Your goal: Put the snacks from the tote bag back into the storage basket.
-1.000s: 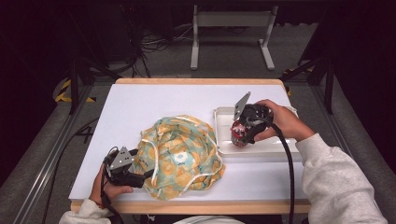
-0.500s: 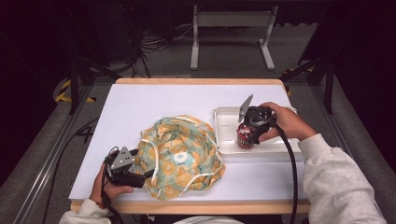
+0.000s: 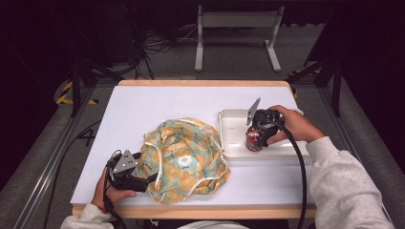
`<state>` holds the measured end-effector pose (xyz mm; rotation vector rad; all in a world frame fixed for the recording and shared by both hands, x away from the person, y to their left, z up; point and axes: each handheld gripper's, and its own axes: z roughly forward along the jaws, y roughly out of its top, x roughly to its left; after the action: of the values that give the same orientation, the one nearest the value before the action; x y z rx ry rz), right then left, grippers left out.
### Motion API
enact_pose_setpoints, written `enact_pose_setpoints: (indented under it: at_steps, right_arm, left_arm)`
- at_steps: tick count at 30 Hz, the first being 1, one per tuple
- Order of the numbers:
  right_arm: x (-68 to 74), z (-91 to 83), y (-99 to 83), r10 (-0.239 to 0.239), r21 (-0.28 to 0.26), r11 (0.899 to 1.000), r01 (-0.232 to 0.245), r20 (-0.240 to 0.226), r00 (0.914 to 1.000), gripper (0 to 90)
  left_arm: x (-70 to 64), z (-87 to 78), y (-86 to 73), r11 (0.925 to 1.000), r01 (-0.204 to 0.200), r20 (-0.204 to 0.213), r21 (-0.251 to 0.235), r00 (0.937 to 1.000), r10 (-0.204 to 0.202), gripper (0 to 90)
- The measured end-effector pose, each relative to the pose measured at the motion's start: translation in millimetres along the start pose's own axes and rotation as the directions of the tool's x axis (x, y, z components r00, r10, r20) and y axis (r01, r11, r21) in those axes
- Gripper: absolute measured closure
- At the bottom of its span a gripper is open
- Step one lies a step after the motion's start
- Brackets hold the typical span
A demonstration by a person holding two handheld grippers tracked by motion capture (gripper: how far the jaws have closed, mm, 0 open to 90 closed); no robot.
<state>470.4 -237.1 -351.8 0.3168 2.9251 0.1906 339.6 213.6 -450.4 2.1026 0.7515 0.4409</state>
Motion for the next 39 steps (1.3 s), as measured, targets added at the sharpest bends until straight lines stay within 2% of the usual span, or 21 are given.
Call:
enact_pose_setpoints:
  at_steps: [10, 15, 33, 39]
  right_arm:
    - [-0.1, 0.8, -4.7, 0.016, -0.013, 1.0, -0.016, -0.001, 0.9999, 23.6]
    - [-0.2, 1.1, -9.2, 0.038, -0.043, 0.998, -0.039, -0.01, 0.9992, 23.5]
    - [2.0, 0.7, -10.3, 0.042, -0.043, 0.998, -0.042, 0.002, 0.9991, 23.4]
    - [4.0, 0.2, -7.1, 0.027, -0.024, 0.999, -0.026, 0.007, 0.9996, 23.5]
  left_arm:
    - [-0.3, 0.2, 0.2, 1.0, 0.001, 0.001, 0.0, 1.0, -0.001, 5.5]
    - [-0.3, 0.7, 0.5, 1.0, -0.001, 0.001, 0.0, 1.0, 0.001, 5.5]
    - [1.9, 0.8, 0.6, 1.0, -0.002, 0.006, -0.007, 1.0, 0.002, 5.6]
    - [4.2, 0.7, 0.5, 0.9997, 0.006, 0.01, -0.022, 0.9999, -0.006, 5.6]
